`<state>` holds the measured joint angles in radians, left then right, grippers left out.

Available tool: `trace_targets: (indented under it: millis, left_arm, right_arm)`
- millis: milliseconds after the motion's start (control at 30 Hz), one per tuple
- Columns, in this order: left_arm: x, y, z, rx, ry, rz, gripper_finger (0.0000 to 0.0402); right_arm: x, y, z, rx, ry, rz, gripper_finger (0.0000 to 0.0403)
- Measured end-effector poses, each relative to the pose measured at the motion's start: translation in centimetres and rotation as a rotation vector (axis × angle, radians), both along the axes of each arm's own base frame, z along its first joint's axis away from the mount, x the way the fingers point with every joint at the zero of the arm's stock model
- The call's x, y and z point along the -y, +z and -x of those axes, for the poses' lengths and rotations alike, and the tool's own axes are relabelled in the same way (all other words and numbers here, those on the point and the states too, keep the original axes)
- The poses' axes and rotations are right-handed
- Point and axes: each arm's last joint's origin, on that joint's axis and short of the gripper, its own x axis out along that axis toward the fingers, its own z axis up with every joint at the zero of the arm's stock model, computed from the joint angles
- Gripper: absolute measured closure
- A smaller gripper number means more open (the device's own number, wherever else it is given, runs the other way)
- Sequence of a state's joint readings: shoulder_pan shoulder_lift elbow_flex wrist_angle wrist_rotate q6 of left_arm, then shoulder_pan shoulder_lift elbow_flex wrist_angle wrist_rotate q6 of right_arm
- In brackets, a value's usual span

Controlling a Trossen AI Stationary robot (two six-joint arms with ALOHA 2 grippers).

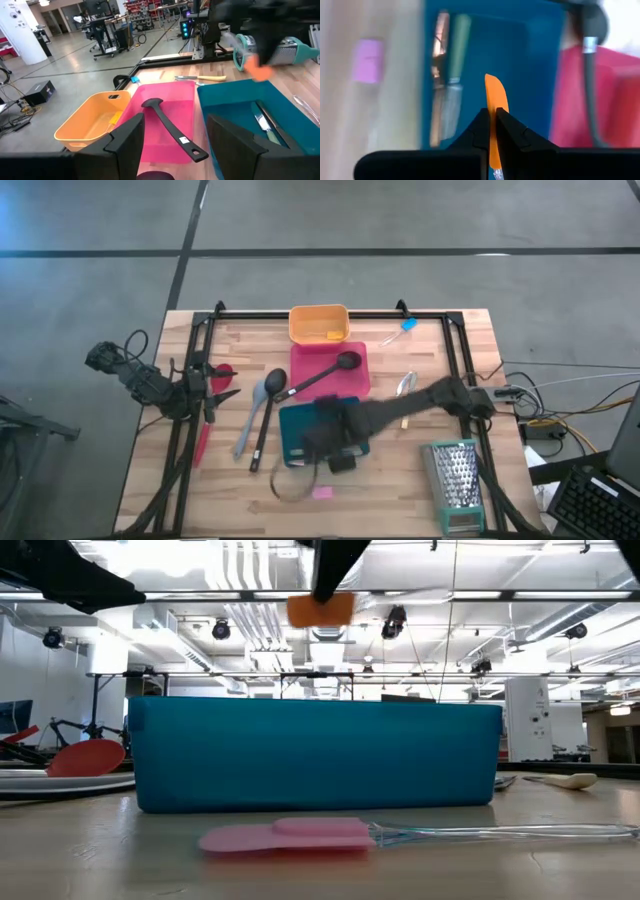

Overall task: Pick & Place Kitchen Items
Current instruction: Put the orange spatula into the yellow bin

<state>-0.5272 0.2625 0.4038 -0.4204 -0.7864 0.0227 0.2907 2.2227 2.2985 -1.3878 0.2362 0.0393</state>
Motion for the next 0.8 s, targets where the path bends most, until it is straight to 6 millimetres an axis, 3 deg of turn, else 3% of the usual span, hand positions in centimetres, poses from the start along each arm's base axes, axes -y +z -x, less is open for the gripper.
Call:
trace_targets:
  millis: [200,500,633,800]
  left_arm:
    - [0.0,0.0,0.0,0.001,0.0,0.0,0.0184]
    - [0.0,0.0,0.0,0.0,0.0,0.0,0.0184]
    - [0.0,0.0,0.0,0.0,0.0,0.0,0.0184]
    - [0.0,0.0,0.0,0.001,0.0,0.0,0.0184]
  right_arm:
    - [10.0,0.6,-1.6,0.013,-0.146,0.023,0.0394]
    - [24.0,2.0,-1.3,0.21,-0.398,-0.055,0.0394]
    - [28.4,2.3,-1.3,0.353,-0.44,-0.129,0.0394]
    - [31.8,1.4,-1.3,0.42,-0.454,-0.16,0.0394]
